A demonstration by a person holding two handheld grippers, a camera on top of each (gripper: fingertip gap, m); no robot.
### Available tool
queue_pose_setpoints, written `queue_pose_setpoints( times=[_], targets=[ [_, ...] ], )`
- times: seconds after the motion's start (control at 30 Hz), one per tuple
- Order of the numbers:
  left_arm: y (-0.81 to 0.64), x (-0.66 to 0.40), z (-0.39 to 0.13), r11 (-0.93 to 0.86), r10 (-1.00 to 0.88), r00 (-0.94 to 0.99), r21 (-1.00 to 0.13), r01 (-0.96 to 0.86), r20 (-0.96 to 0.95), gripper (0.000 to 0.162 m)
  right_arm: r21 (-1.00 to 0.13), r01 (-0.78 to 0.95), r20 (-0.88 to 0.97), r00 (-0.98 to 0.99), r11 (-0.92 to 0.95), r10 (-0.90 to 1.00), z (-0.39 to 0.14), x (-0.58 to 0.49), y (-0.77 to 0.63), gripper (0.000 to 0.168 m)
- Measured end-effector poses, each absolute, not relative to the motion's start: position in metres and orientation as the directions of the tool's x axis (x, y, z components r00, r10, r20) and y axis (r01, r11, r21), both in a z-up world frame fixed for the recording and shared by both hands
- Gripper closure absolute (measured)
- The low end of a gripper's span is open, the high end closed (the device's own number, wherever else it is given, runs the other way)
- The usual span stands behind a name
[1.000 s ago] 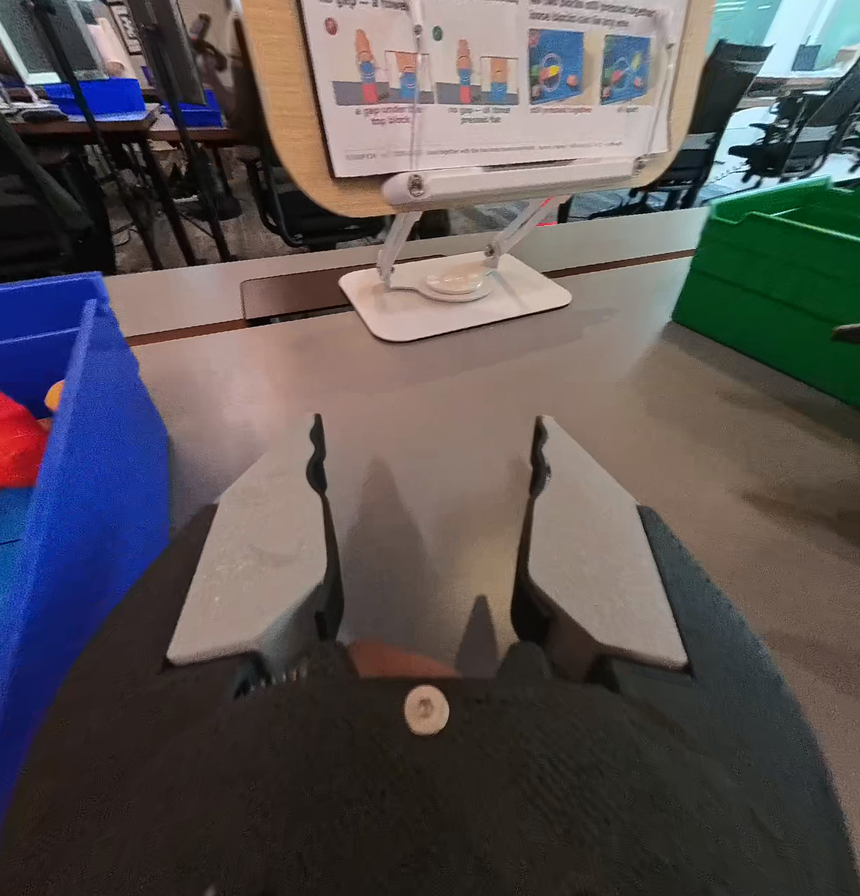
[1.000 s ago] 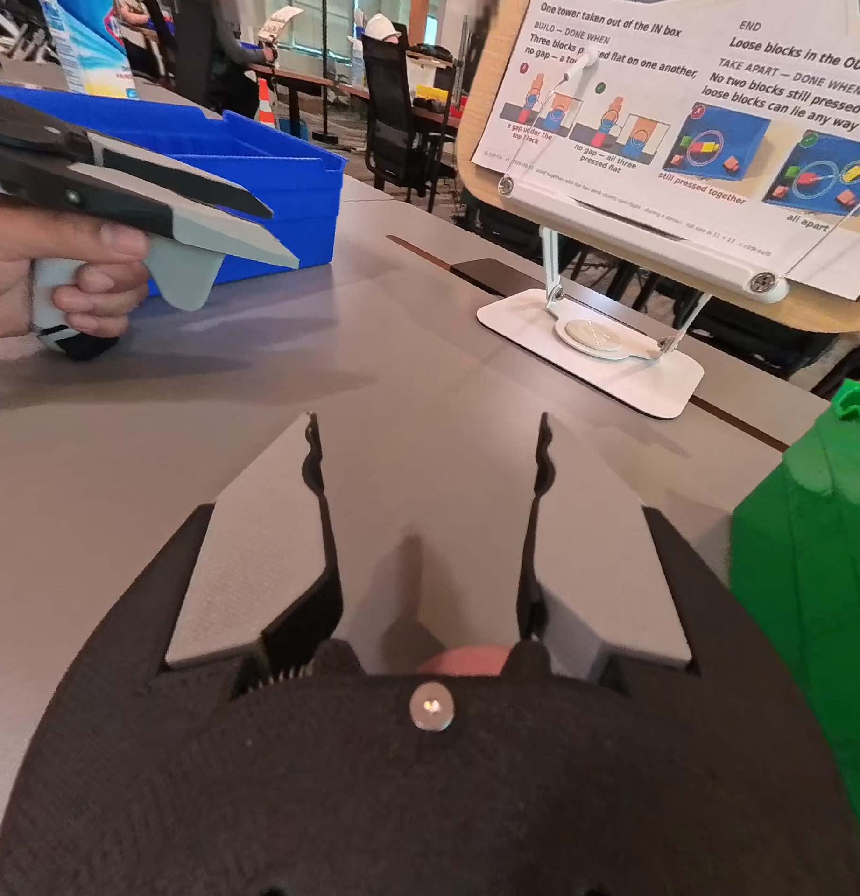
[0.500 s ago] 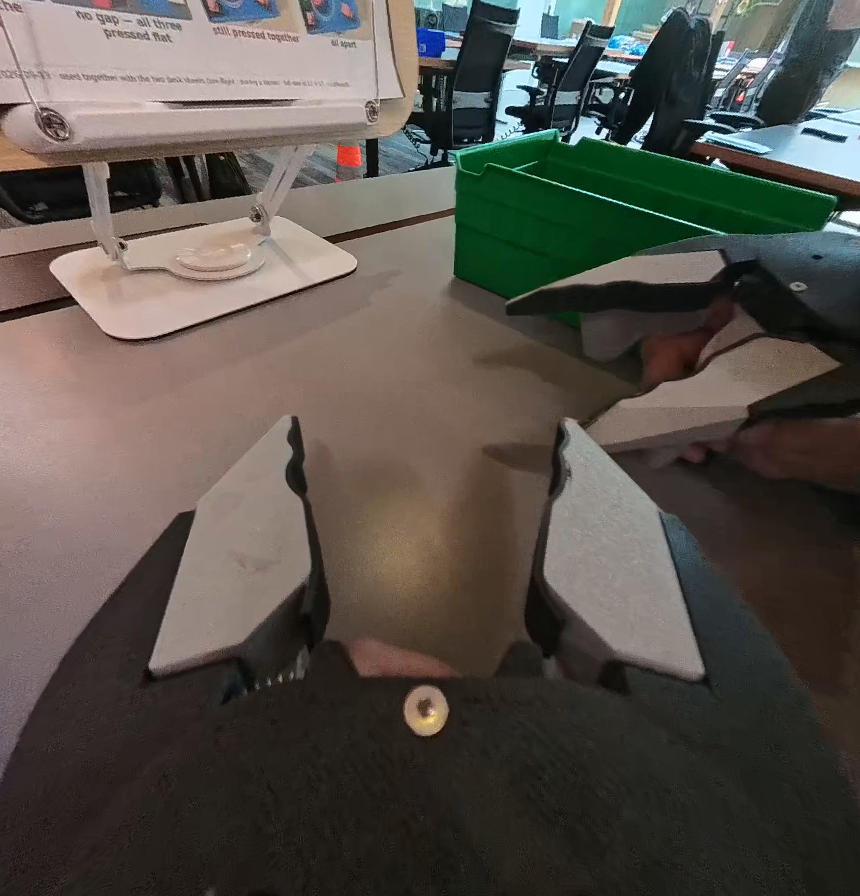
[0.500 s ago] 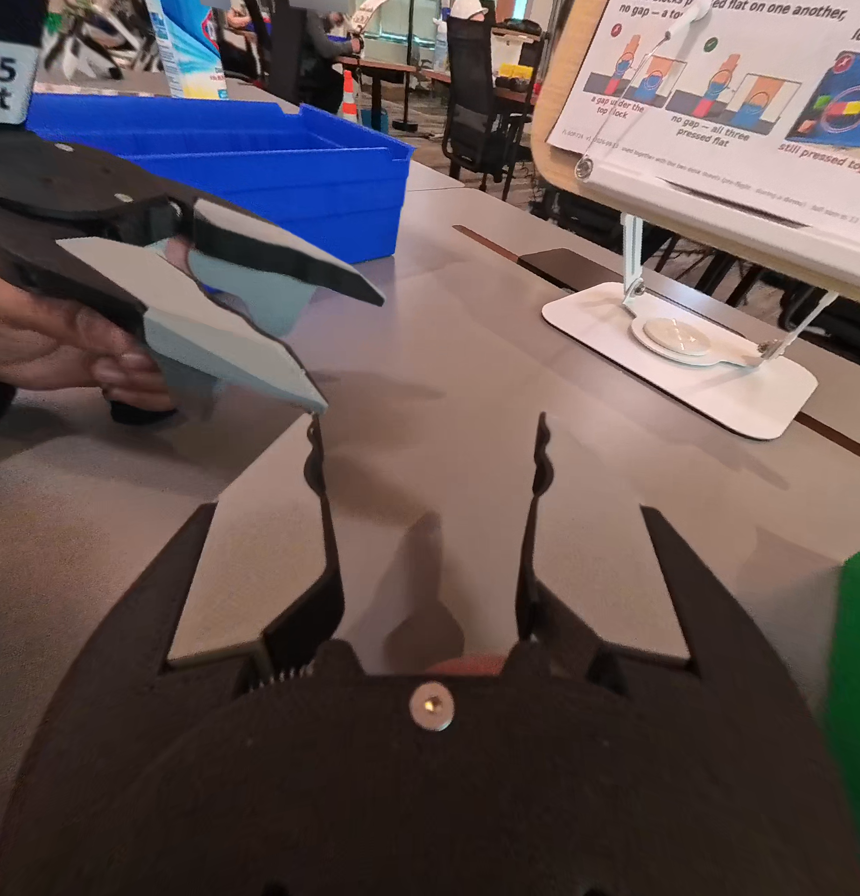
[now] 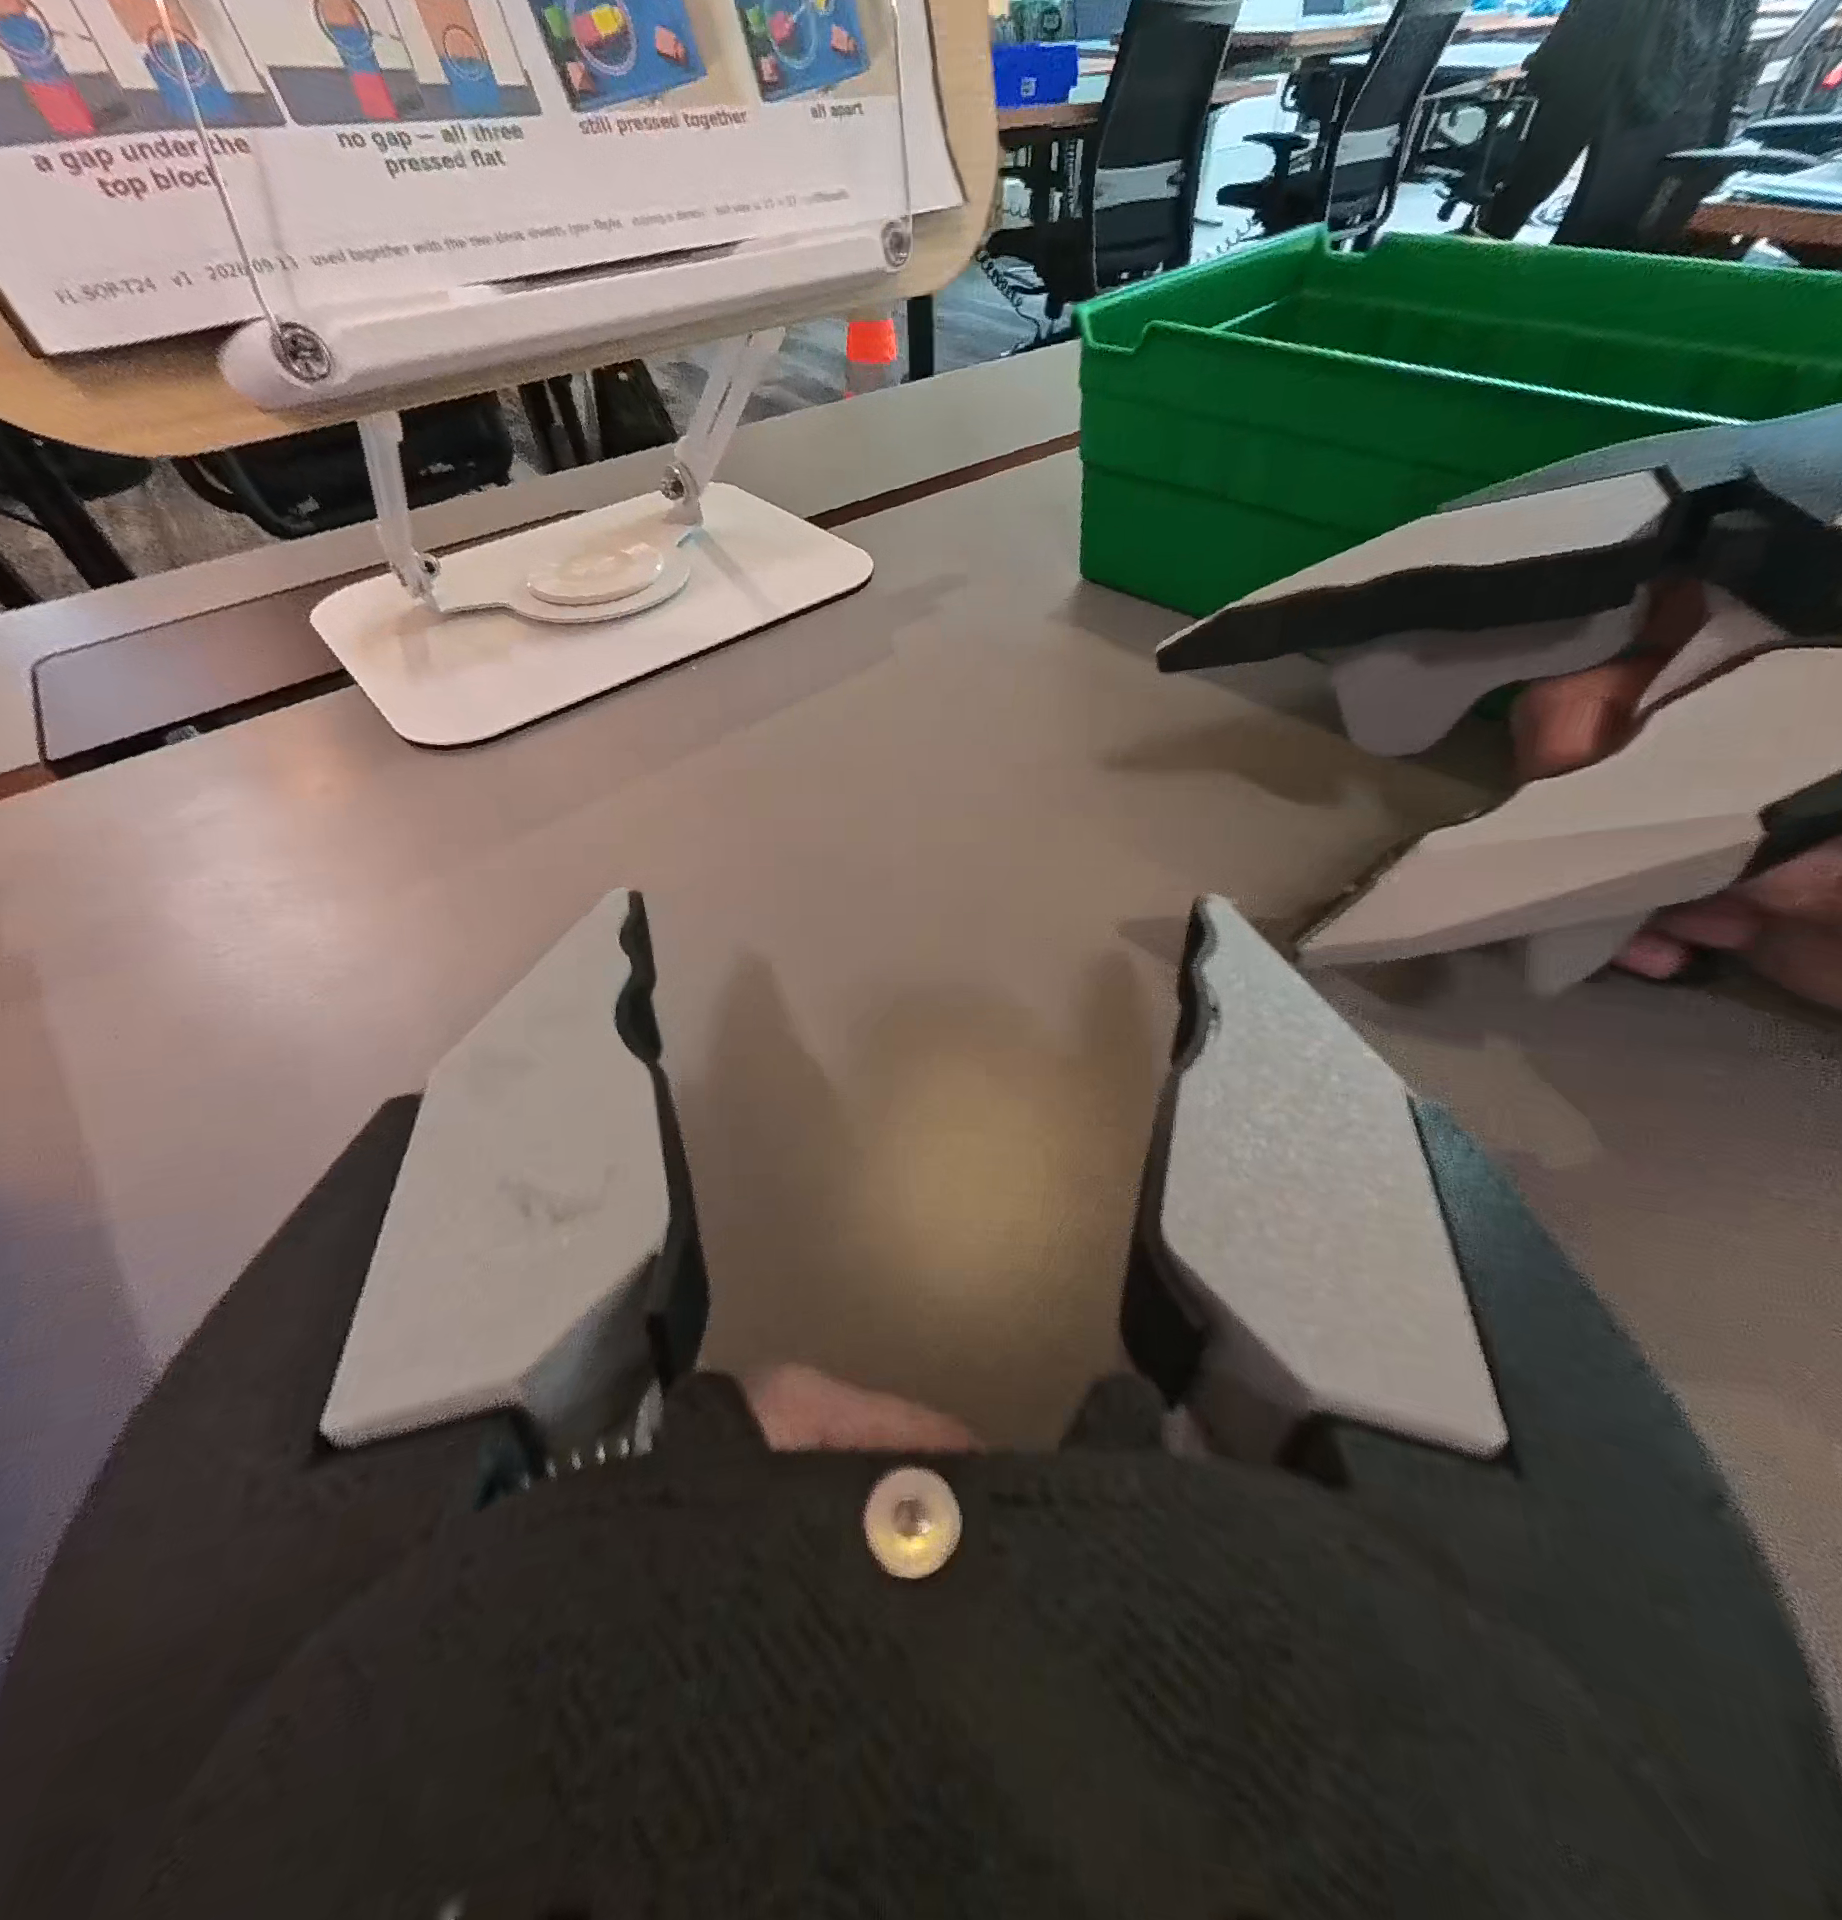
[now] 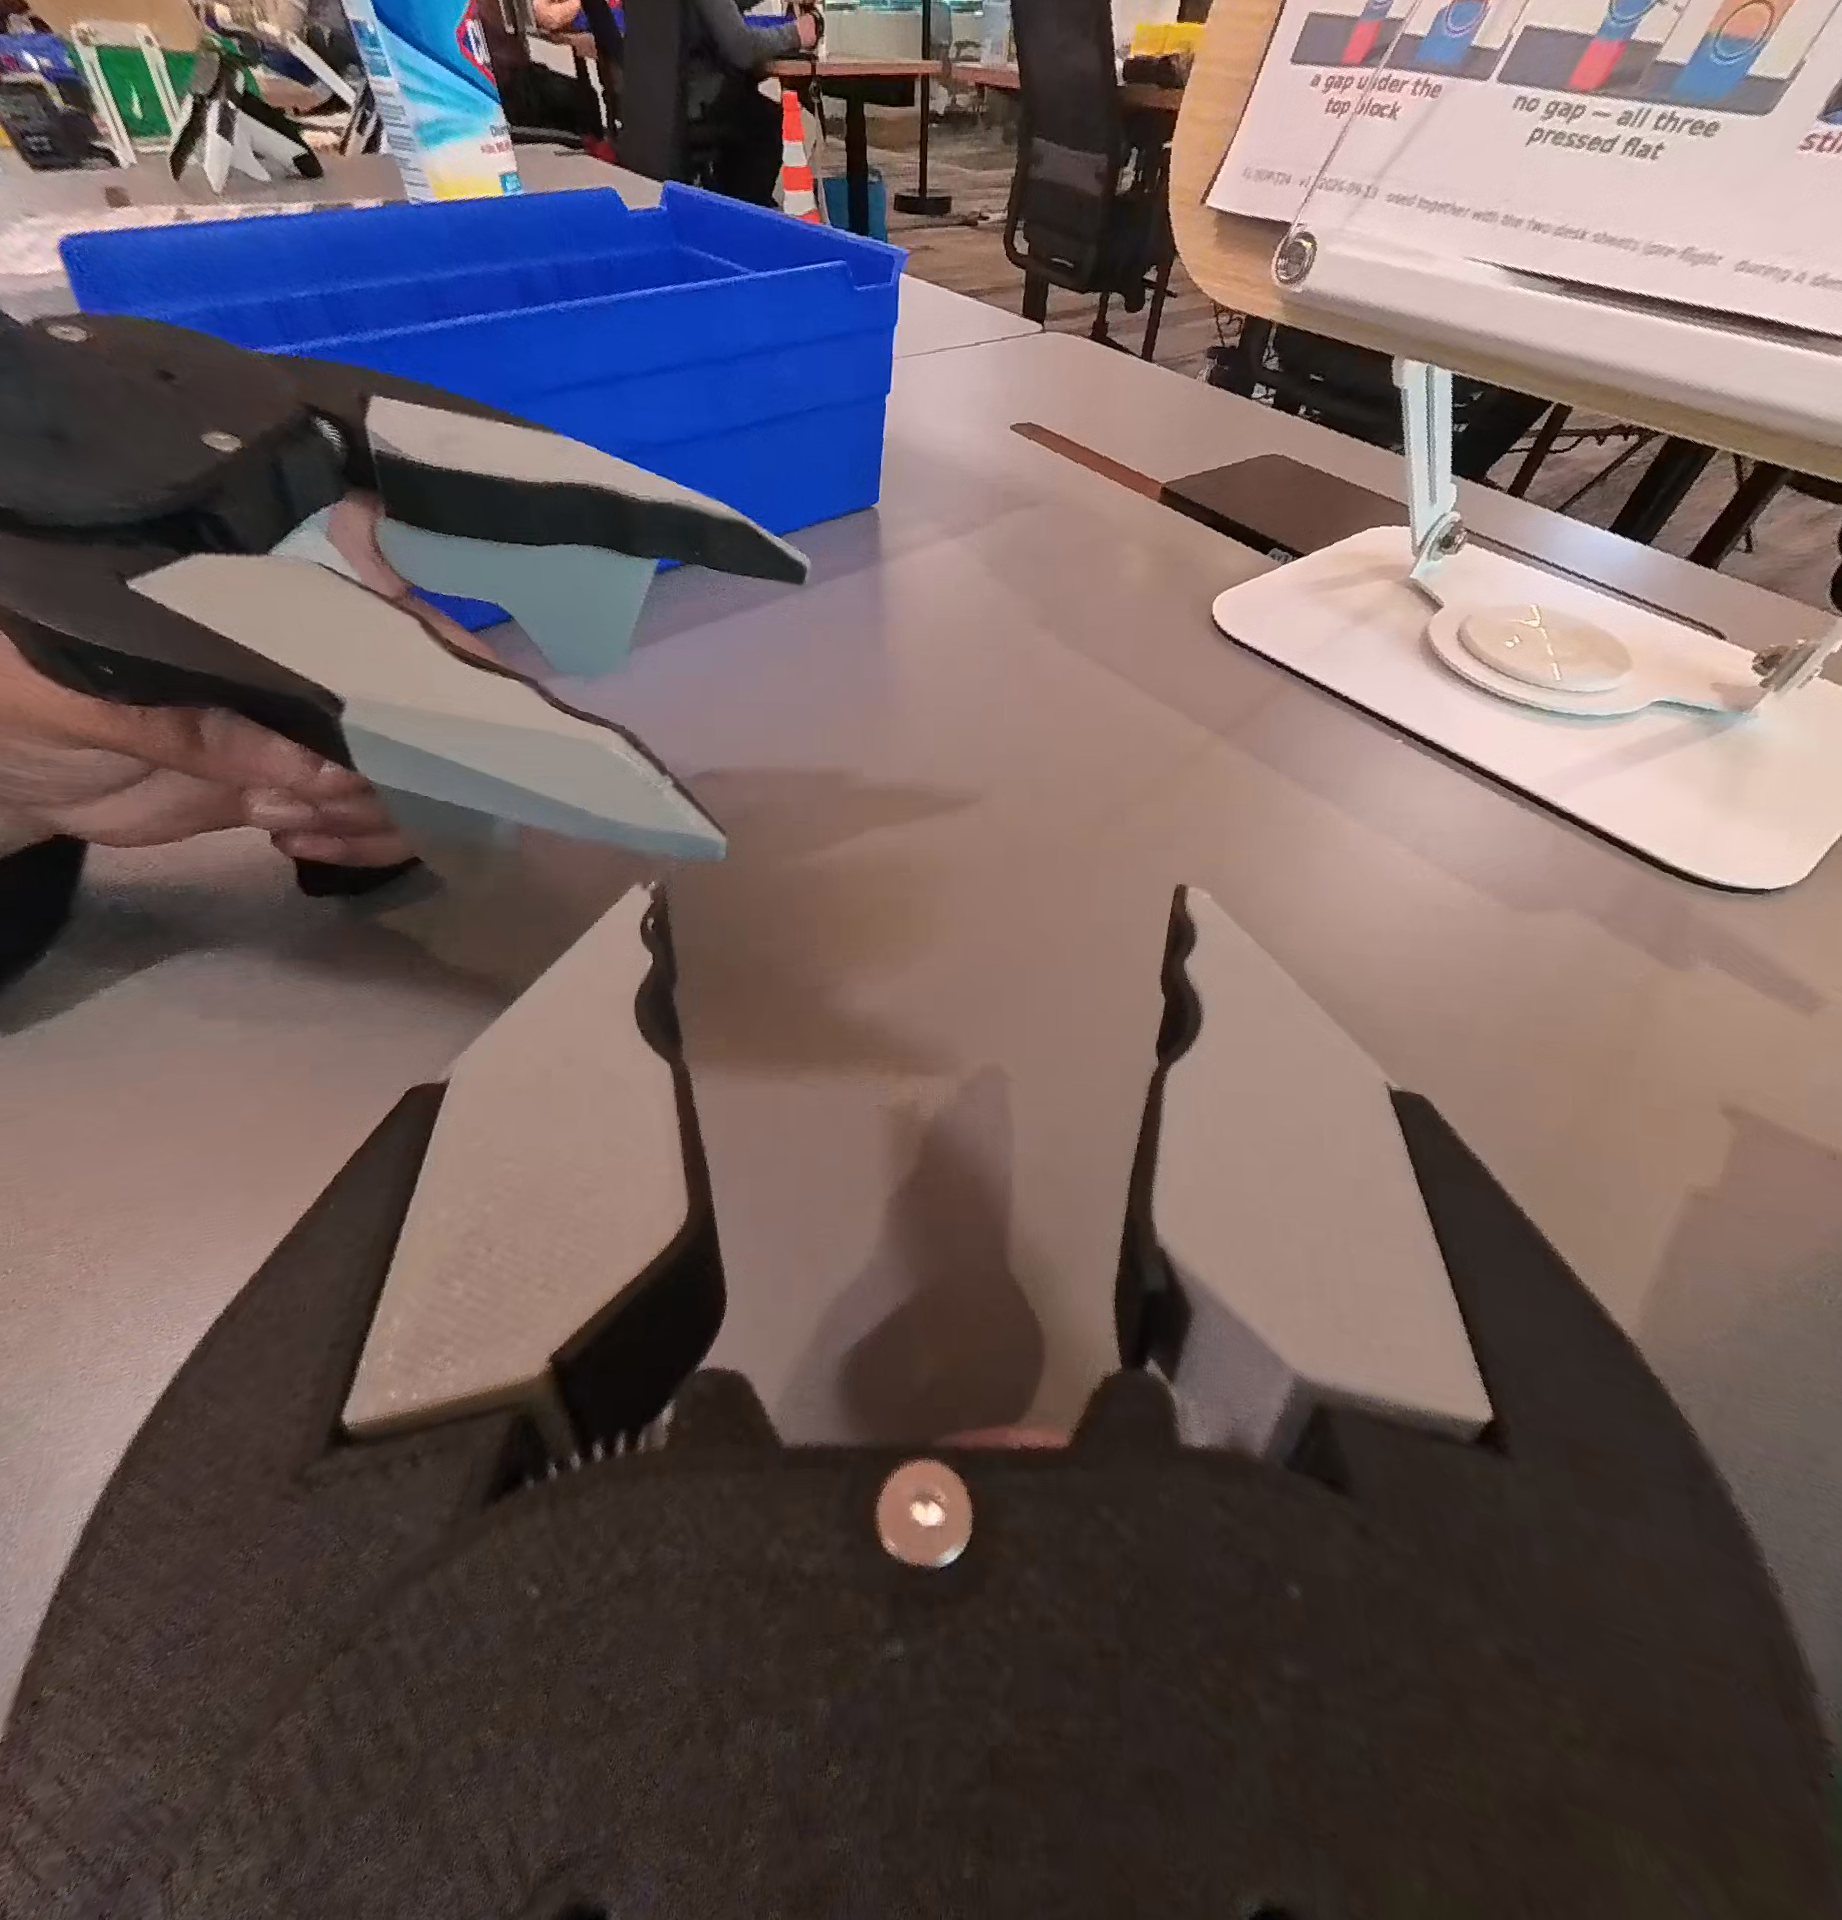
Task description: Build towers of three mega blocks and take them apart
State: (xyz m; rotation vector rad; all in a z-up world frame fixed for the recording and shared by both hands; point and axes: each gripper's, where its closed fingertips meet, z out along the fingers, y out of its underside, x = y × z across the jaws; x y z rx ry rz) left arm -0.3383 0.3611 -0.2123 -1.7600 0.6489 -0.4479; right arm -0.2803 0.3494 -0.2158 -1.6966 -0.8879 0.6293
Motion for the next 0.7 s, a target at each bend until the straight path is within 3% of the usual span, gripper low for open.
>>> queue_pose_setpoints(
  times=[0.27, 0.7],
  targets=[
    [0.373, -0.352, -0.207, -0.253, -0.608, 0.787, -0.965, -0.068, 0.104, 0.066, -0.971, 0.234, 0.132, 0.676, -0.041, 0.725, -0.2, -0.253, 0.364, 0.083],
    [0.376, -0.361, -0.202, -0.245, -0.575, 0.807, -0.969, -0.012, 0.135, 0.075, -0.968, 0.237, 0.121, 0.721, -0.079, 0.683, -0.204, -0.243, 0.369, 0.088]
  ],
)
